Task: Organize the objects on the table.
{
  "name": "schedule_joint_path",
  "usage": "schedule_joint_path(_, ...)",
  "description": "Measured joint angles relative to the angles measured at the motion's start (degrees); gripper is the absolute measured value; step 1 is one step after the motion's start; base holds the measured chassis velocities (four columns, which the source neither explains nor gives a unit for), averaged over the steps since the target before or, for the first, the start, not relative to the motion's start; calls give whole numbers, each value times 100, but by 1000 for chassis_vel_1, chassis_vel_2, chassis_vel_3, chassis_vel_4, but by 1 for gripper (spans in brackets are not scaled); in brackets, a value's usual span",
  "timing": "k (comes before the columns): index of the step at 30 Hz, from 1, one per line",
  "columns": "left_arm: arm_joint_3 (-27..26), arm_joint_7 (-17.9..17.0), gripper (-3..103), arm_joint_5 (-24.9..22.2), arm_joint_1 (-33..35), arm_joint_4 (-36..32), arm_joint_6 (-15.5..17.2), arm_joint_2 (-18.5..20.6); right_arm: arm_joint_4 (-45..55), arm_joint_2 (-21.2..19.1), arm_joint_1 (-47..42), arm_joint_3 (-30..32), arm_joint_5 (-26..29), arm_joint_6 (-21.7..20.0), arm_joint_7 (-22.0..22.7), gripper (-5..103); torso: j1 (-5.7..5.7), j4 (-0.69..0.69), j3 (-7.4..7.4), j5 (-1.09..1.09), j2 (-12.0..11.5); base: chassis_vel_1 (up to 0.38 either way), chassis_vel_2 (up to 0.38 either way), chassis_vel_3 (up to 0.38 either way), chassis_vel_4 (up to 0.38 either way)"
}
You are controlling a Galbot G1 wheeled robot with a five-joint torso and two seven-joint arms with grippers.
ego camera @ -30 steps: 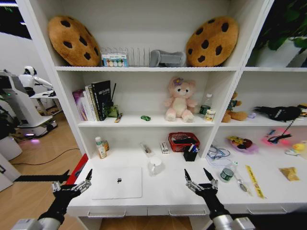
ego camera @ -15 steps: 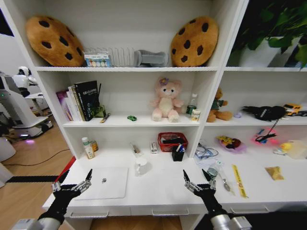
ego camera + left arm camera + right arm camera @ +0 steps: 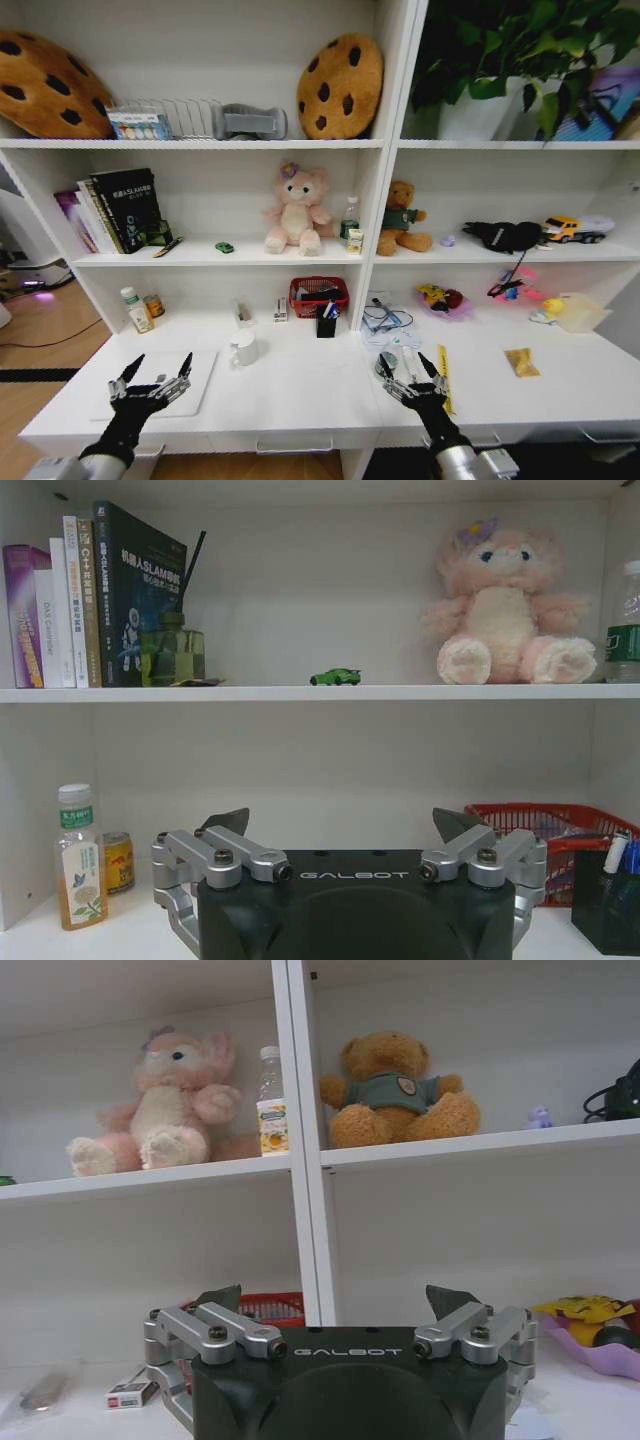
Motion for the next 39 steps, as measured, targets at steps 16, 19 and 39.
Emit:
schedule_joint_path(16,-1,-2,100,0,0,0,1,1,-564,-1127,1406,21,1003,-1548,468,100,1,1,0,-1,0,13,13,-9,-14)
schedule_joint_path(19,0,-2,100,0,0,0,1,1,-674,-1212,1622,-59,1133,-1666,527,100,1,2,1,-1,0,0,0,0,0)
schedule_joint_path(39,-1,-1,100,0,0,0,1,1,-1370,-1286,2073,-345,1153,-1820,270,82,1,-1,0,-3,0,0,0,0,0)
